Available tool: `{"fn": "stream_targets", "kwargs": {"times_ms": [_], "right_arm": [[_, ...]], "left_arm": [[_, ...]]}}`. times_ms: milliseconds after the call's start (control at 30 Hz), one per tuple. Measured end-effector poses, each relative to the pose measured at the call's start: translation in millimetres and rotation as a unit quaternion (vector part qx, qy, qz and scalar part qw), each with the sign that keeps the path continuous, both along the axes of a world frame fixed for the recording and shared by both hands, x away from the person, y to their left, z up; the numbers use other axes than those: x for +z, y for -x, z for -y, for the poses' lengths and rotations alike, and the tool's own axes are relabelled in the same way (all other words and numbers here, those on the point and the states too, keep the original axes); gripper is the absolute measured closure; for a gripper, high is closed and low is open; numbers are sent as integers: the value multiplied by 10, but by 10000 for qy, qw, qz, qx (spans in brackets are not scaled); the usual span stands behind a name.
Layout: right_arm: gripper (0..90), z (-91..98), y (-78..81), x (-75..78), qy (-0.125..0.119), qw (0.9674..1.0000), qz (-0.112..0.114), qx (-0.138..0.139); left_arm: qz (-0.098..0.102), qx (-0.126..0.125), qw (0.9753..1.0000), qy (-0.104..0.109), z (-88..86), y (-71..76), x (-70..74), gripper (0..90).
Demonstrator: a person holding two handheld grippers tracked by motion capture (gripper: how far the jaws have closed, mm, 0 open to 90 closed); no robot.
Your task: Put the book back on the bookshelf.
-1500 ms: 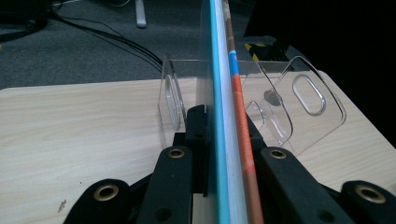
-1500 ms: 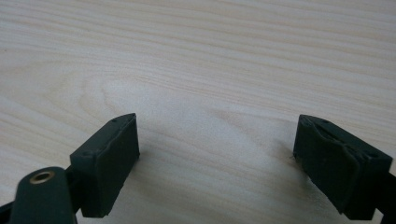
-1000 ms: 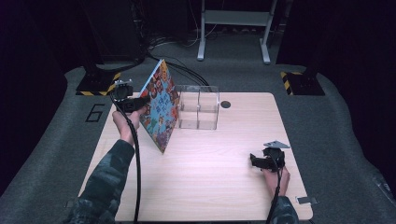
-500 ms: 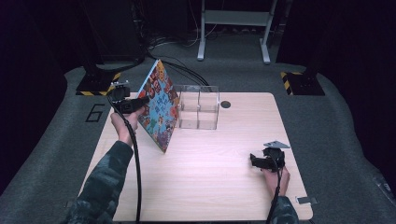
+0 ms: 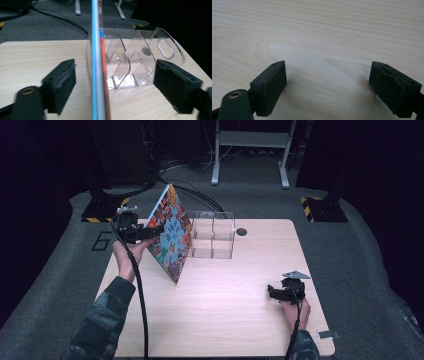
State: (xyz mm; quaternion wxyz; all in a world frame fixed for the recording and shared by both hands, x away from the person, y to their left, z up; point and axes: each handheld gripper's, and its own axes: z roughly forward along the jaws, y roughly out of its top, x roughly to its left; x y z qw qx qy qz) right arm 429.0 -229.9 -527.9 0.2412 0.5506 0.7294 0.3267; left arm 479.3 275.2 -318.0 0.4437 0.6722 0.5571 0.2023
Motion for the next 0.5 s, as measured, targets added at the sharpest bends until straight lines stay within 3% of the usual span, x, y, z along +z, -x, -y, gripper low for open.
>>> {"fn": "stream_targets", "kwargs": {"times_ms": [200, 500], "right_arm": [[140, 0, 0, 0, -1, 10000, 0, 0], [140, 0, 0, 0, -2, 10000, -1, -3]], "left_arm": [[186, -173, 9994, -242, -36, 205, 55, 124], [307, -324, 9986, -270, -101, 507, 15, 39]]}}
